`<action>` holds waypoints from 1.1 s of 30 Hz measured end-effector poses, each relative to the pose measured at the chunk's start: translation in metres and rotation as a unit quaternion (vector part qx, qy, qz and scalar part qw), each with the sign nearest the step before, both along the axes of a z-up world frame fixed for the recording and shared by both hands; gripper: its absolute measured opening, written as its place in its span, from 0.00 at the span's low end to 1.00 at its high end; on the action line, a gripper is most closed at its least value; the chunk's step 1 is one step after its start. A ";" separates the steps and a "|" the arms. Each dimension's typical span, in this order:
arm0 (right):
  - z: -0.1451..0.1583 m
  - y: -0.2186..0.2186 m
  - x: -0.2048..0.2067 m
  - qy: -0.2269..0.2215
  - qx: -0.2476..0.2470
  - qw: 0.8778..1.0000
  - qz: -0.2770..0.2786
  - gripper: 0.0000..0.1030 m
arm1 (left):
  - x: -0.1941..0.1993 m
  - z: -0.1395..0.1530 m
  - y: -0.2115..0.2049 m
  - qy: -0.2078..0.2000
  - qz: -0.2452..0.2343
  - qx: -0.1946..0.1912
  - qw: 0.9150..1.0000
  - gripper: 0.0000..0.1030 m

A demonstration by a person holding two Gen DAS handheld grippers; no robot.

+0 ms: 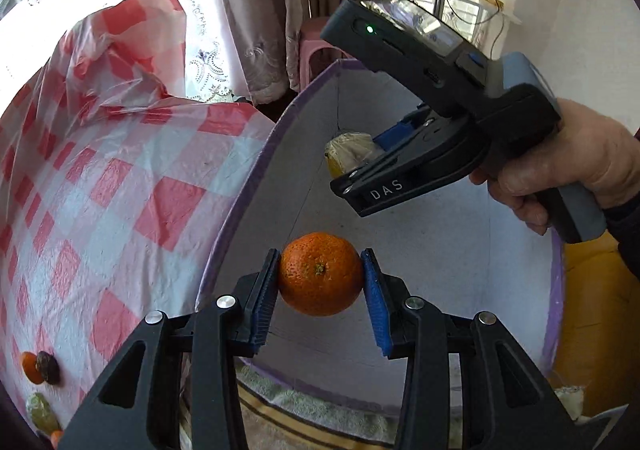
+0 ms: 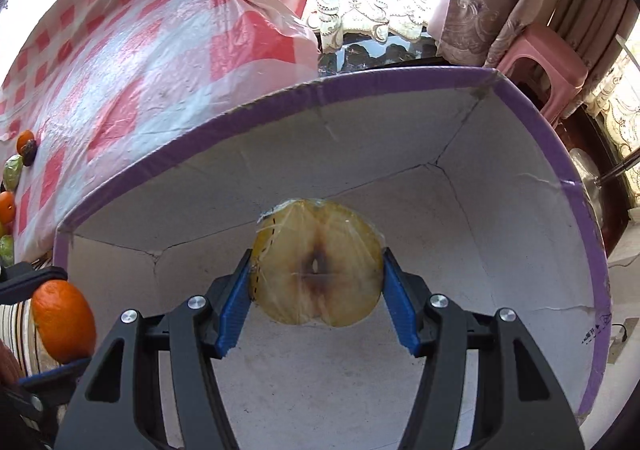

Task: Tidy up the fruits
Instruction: 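Carry the orange and bagged apple half into the white box with both tools, then open both tools to drop the orange and apple half in the box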

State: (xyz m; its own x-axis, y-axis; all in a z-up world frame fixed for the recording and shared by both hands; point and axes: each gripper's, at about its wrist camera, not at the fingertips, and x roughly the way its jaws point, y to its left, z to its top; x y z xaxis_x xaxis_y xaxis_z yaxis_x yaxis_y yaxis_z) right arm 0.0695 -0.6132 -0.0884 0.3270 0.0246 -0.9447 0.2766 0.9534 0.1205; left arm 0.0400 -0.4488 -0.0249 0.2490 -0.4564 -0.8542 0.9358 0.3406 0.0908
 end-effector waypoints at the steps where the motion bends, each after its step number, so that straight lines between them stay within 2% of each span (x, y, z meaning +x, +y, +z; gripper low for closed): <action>1: -0.003 -0.002 0.001 0.003 -0.001 1.000 -0.004 0.60 | -0.001 -0.008 -0.007 -0.017 -0.005 0.018 1.000 0.38; 5: -0.020 -0.005 0.010 0.025 0.006 0.999 -0.019 0.60 | -0.002 -0.034 -0.031 -0.058 -0.031 0.083 0.994 0.39; 8: -0.033 -0.007 0.015 0.037 0.023 0.999 -0.026 0.60 | -0.002 -0.055 -0.040 -0.105 -0.038 0.132 0.985 0.39; 10: -0.039 -0.008 0.016 0.040 0.032 0.998 -0.029 0.60 | 0.002 -0.069 -0.043 -0.120 -0.034 0.158 0.980 0.39; 12: -0.044 -0.011 0.017 0.043 0.037 0.998 -0.033 0.60 | 0.005 -0.068 -0.043 -0.136 -0.027 0.156 0.978 0.40; 15: -0.048 -0.014 0.017 0.043 0.041 0.998 -0.036 0.61 | 0.009 -0.074 -0.044 -0.152 -0.018 0.175 0.973 0.40; 17: -0.047 -0.014 0.016 0.035 0.042 0.998 -0.036 0.66 | 0.006 -0.075 -0.045 -0.166 -0.019 0.180 0.969 0.40; 19: -0.043 -0.012 0.015 0.028 0.041 0.998 -0.037 0.79 | 0.004 -0.077 -0.046 -0.179 -0.020 0.186 0.966 0.40; 21: -0.039 -0.012 0.015 0.018 0.042 0.998 -0.039 0.81 | 0.005 -0.076 -0.045 -0.181 -0.018 0.184 0.966 0.41; 24: -0.035 -0.012 0.014 0.009 0.051 0.998 -0.046 0.91 | 0.002 -0.075 -0.041 -0.186 -0.018 0.181 0.965 0.42; 29: -0.023 -0.015 -0.002 -0.009 0.057 0.995 -0.077 0.91 | -0.005 -0.073 -0.043 -0.200 -0.016 0.176 0.964 0.44; 31: -0.018 -0.019 -0.012 -0.018 0.054 0.994 -0.093 0.91 | -0.007 -0.072 -0.043 -0.204 -0.020 0.173 0.963 0.48; 33: -0.008 -0.025 -0.022 -0.032 0.046 0.993 -0.101 0.91 | -0.010 -0.067 -0.043 -0.208 -0.026 0.164 0.964 0.60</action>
